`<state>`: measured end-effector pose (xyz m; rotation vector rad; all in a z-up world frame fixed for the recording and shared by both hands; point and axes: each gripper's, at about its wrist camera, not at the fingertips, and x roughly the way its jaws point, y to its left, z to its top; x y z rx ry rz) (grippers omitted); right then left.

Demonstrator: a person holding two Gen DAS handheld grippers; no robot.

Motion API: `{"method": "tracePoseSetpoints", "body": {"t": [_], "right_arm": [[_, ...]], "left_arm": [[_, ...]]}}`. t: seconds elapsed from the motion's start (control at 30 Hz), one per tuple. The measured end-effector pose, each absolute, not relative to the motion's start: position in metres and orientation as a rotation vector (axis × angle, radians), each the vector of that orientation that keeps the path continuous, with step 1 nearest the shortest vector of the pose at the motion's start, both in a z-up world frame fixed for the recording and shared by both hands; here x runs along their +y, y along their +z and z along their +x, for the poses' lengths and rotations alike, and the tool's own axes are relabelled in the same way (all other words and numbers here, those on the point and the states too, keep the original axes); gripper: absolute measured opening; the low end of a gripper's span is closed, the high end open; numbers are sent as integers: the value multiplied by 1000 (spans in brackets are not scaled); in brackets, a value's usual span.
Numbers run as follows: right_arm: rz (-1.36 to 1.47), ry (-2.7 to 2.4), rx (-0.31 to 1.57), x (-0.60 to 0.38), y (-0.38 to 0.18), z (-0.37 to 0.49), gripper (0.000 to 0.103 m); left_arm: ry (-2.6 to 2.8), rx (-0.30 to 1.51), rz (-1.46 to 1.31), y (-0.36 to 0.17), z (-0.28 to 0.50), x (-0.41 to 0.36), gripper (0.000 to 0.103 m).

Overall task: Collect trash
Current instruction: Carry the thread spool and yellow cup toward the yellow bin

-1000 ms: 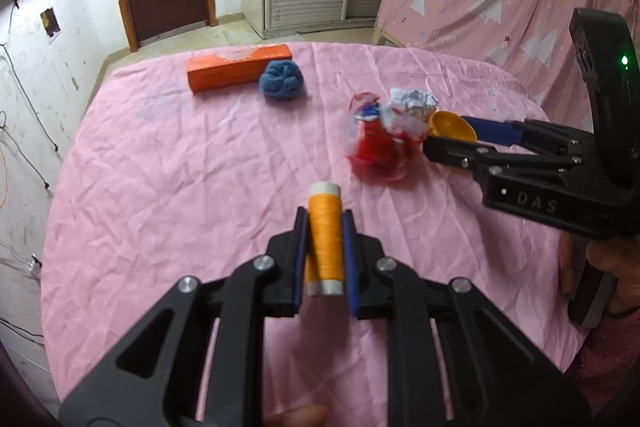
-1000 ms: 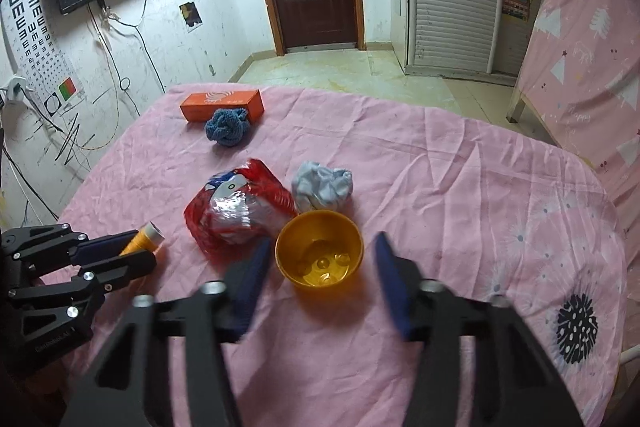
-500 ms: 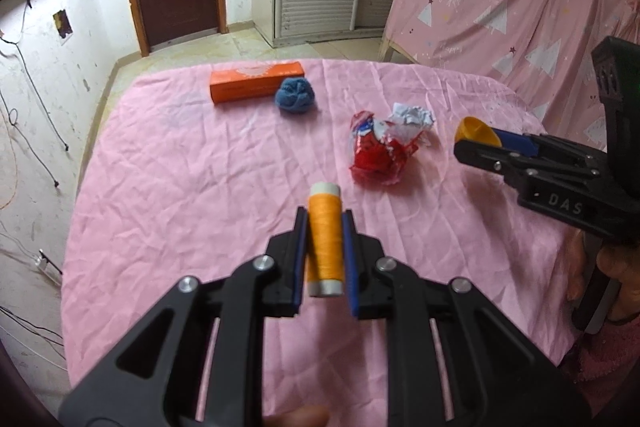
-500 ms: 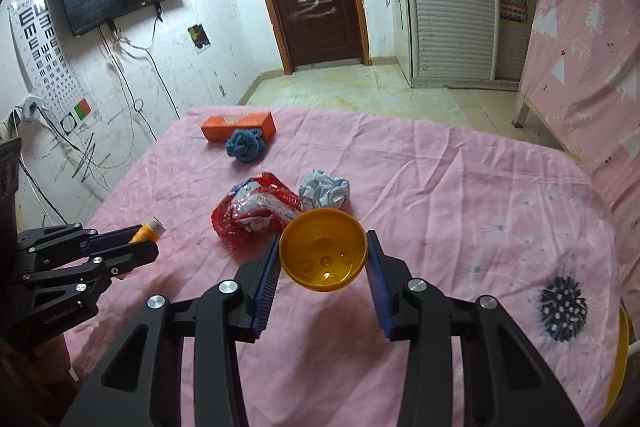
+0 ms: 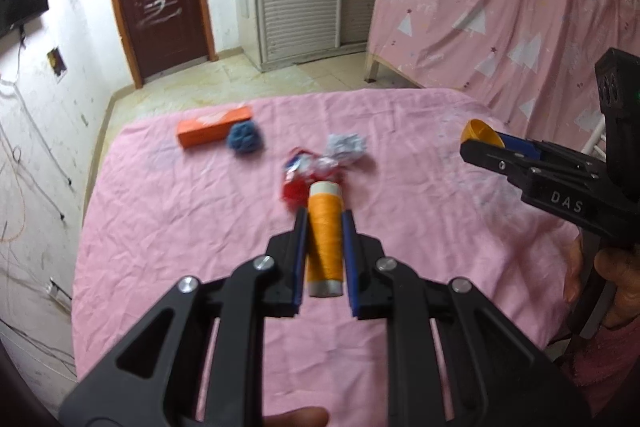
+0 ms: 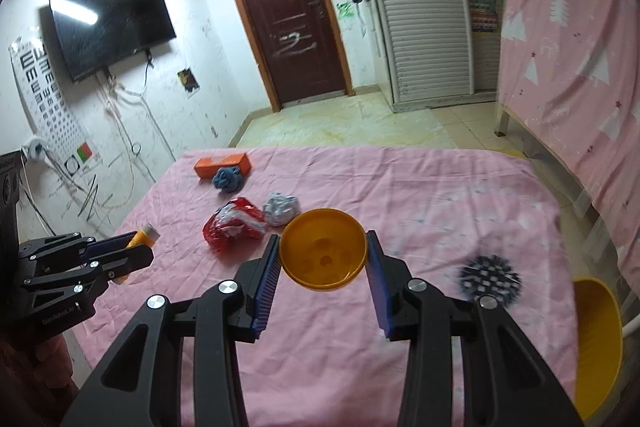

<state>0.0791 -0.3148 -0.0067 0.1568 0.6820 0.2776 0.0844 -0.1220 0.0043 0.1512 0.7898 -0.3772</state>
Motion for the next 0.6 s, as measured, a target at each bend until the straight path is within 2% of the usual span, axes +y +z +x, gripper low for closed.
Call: {"method": "tracePoseSetpoints", "body": {"t": [0.6], "right_arm": [[320, 119, 561, -432, -3, 26, 35]], "left_arm": [[-492, 727, 289, 22, 54, -223, 15]]}}
